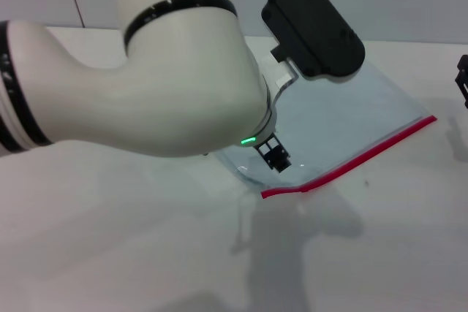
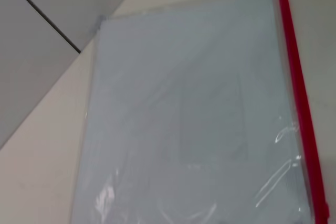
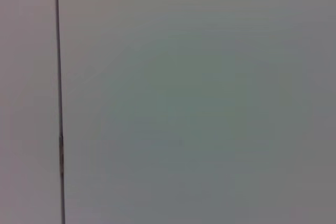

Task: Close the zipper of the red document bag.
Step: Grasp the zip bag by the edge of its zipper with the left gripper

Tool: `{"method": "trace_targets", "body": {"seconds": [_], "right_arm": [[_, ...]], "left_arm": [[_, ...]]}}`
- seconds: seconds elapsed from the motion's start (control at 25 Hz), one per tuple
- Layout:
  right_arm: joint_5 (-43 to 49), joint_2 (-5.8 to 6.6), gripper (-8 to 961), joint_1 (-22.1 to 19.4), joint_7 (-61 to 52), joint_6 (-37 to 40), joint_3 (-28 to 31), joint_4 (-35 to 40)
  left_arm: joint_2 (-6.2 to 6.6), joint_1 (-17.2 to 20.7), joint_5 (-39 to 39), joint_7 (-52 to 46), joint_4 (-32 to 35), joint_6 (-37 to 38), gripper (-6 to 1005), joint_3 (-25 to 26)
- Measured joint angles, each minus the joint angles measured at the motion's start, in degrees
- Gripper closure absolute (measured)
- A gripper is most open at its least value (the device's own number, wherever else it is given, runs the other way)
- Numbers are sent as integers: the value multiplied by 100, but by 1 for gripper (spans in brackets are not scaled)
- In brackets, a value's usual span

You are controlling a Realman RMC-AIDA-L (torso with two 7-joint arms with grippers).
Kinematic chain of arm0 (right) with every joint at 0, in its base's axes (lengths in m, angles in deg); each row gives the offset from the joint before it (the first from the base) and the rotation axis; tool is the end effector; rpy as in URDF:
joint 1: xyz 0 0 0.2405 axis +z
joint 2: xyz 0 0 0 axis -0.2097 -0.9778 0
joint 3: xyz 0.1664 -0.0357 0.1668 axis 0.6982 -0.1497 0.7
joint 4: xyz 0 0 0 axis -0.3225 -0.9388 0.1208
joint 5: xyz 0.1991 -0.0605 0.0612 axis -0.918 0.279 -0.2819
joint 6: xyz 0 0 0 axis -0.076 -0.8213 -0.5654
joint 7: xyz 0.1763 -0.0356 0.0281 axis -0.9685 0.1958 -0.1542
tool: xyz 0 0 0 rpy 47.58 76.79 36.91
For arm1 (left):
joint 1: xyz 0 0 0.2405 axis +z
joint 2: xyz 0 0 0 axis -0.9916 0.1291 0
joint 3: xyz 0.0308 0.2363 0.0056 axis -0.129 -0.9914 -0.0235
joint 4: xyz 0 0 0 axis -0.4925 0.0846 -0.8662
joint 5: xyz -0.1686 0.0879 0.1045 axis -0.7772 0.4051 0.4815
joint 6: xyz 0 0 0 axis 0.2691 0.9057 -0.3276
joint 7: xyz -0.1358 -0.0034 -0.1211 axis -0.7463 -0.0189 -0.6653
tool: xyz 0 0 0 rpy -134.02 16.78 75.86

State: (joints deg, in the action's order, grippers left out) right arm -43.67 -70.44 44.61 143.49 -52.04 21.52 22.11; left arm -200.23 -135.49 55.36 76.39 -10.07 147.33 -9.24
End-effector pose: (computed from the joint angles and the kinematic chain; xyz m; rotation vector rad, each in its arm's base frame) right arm 0.3180 0.3977 -0.0034 -1.6434 0.5860 0.6298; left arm -0.0779 0.3552 -0.1113 -2.3616 -0.4707 0.5425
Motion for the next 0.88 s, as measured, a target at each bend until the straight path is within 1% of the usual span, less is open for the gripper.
{"method": "trace_targets", "body": {"seconds": [0.12,0.24,0.32,0.64,0.88], "right_arm": [[0,0,366,5,0,0,0,44],[0,0,366,10,0,0,0,62],[0,1,366,18,0,0,0,71],[25,8,366,96,0,63,-3,116],[4,9,366,110,0,68,0,124]], "left_arm": [[-44,-95,-1,1,169,59,216,-116],[-92,-173,-30,2,233,72,216,-216],[-147,-217,-30,2,276,78,216,-273],[-432,-616,-55,2,802,158,216,-632],[-457,-794,-137,2,788,166,216,-664]]}}
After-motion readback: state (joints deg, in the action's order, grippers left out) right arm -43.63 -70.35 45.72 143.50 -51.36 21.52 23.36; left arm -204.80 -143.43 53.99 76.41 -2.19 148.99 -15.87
